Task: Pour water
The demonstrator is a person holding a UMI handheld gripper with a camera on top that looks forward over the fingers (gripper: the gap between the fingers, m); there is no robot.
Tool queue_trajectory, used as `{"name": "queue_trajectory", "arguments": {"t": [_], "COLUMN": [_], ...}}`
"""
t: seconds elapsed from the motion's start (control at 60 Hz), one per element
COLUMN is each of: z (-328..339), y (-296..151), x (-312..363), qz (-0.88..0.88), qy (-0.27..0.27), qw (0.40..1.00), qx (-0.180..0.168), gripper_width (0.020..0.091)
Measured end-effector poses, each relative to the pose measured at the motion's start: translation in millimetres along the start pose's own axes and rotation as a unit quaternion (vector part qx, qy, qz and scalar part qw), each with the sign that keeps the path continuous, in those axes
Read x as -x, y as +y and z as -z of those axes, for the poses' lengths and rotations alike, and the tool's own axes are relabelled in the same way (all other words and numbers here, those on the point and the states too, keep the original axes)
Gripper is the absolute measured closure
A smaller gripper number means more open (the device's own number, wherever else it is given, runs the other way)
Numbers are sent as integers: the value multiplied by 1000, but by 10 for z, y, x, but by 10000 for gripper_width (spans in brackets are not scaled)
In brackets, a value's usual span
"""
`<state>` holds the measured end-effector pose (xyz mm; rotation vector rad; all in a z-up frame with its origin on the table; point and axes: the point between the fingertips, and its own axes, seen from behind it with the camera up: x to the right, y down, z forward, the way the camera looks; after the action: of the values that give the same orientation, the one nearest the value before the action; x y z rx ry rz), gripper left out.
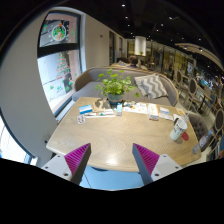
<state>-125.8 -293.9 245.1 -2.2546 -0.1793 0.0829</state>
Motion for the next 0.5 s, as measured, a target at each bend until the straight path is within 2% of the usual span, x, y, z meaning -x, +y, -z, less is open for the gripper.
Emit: {"name": "queue_trajectory", "arguments": {"t": [0.117, 0.25, 0.5], "z": [7, -12, -26], "y": [28, 164, 589], "x": [-240, -819, -2302], "qz": [-10, -16, -43], "qy": [15, 33, 92], "qw": [1000, 999, 995], "qx": [-3, -6, -17], "gripper_width": [249, 250, 252]}}
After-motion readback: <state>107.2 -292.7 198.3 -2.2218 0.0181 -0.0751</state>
